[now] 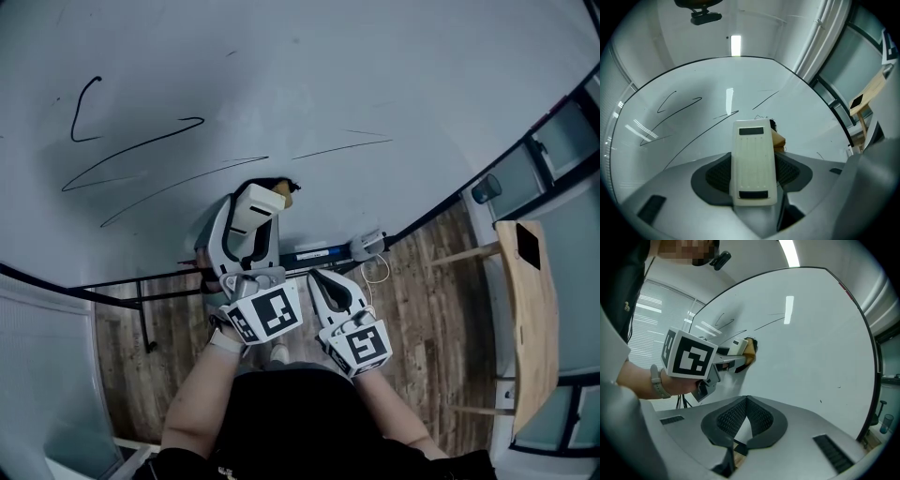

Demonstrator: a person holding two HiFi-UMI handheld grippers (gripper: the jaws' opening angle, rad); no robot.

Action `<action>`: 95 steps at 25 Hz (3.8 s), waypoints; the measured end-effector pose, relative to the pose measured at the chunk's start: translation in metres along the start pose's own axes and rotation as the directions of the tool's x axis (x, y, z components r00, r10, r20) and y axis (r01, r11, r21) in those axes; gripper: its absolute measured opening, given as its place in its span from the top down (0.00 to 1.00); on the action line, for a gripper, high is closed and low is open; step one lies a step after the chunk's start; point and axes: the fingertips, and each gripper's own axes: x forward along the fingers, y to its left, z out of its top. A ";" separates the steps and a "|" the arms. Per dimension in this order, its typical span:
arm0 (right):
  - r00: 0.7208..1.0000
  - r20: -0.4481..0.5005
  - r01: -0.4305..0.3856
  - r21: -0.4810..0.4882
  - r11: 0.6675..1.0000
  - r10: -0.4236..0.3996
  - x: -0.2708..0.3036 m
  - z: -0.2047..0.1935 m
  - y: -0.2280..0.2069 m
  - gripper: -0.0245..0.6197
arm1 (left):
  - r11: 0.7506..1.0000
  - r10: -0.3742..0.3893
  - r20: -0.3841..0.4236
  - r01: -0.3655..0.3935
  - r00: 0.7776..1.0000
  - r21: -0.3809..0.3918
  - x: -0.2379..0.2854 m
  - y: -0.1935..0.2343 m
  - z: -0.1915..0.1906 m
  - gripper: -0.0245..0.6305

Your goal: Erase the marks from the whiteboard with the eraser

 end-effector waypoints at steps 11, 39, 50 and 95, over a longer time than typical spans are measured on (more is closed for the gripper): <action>0.997 -0.004 -0.077 -0.029 0.997 0.077 0.039 0.008 0.054 0.92 | 0.982 -0.064 0.054 0.054 0.996 0.180 -0.018 0.028 -0.032 0.55; 0.977 -0.065 -0.208 -0.051 0.977 0.204 0.107 0.010 0.196 0.92 | 0.912 0.117 -0.215 -0.191 0.969 -0.364 -0.103 0.249 -0.187 0.55; 0.980 -0.055 -0.196 -0.055 0.979 0.193 0.101 0.014 0.184 0.92 | 0.862 0.105 -0.279 -0.227 0.955 -0.454 -0.087 0.237 -0.167 0.56; 0.999 -0.037 -0.009 -0.024 1.000 0.008 -0.051 0.031 -0.054 0.92 | 0.983 -0.001 -0.162 -0.028 0.987 -0.181 0.045 -0.011 0.104 0.56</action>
